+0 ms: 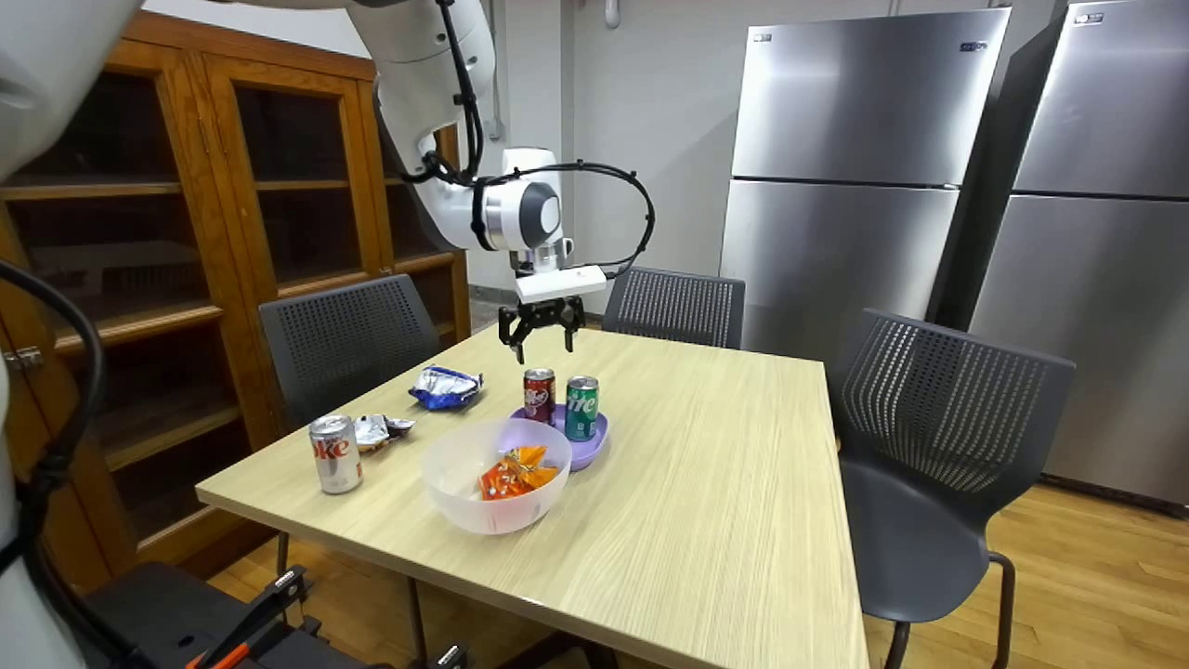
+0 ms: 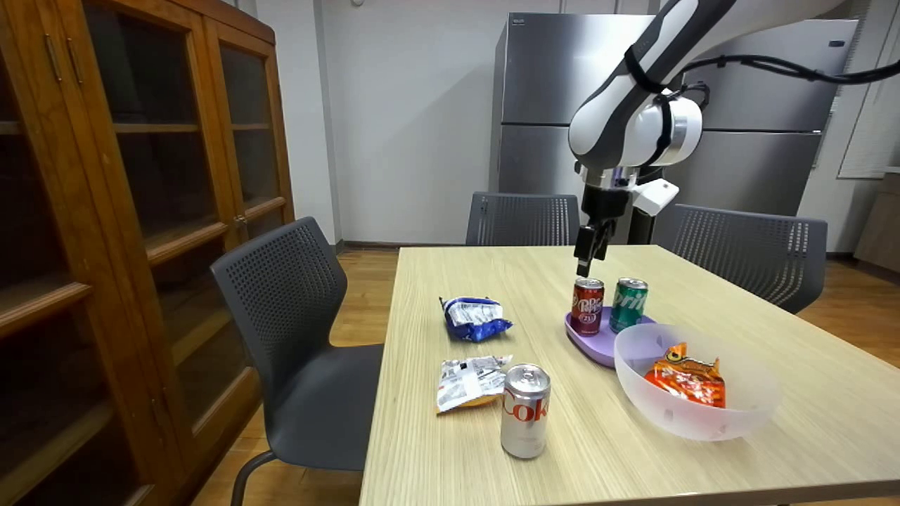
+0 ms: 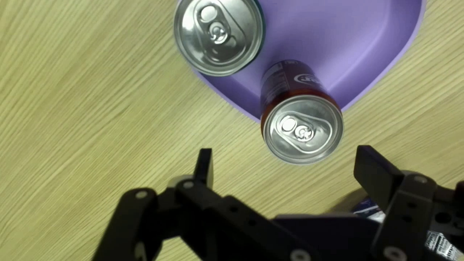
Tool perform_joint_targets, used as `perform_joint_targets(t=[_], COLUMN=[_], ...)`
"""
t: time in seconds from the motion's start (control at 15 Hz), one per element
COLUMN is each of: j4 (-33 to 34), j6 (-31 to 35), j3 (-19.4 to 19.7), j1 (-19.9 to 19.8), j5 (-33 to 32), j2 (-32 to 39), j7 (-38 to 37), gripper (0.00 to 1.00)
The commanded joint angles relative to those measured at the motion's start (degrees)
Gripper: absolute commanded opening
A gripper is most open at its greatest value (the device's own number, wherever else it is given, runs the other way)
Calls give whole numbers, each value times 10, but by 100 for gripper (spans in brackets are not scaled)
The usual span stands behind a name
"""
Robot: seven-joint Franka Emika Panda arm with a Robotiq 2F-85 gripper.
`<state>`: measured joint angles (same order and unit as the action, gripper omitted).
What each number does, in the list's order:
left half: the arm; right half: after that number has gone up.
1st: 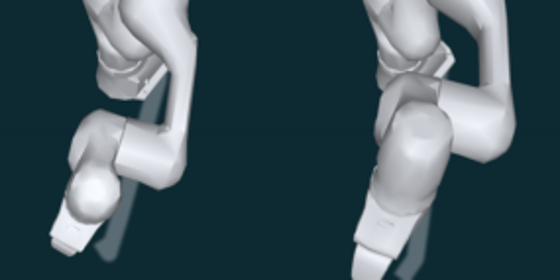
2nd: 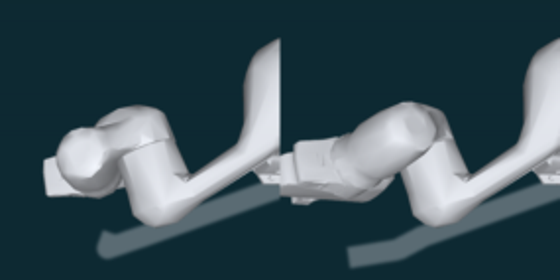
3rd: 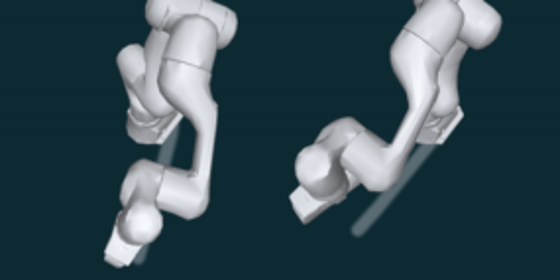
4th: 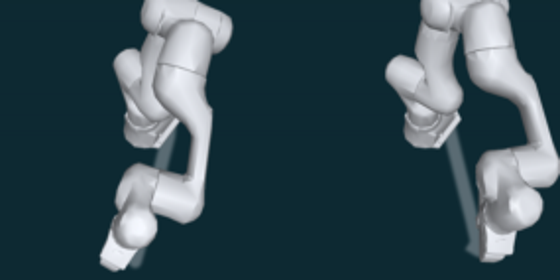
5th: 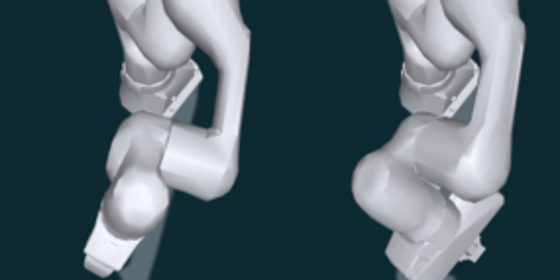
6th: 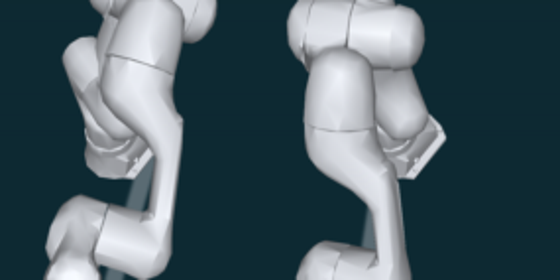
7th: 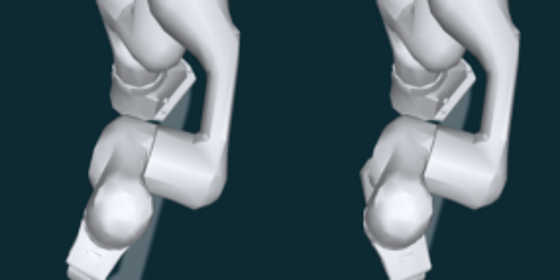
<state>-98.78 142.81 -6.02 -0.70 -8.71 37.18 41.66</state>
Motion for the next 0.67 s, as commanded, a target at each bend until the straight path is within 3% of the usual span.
perform_joint_targets(t=[0.0,0.4,0.47,0.6], j4=[-49,-148,-85,-113], j6=[-7,15,1,3], j3=[-15,-30,-13,-16], j1=[-12,-27,-8,-11], j5=[1,16,3,5], j2=[-58,-148,-93,-119], j7=[10,40,9,17], gripper=[100,100,100,100])
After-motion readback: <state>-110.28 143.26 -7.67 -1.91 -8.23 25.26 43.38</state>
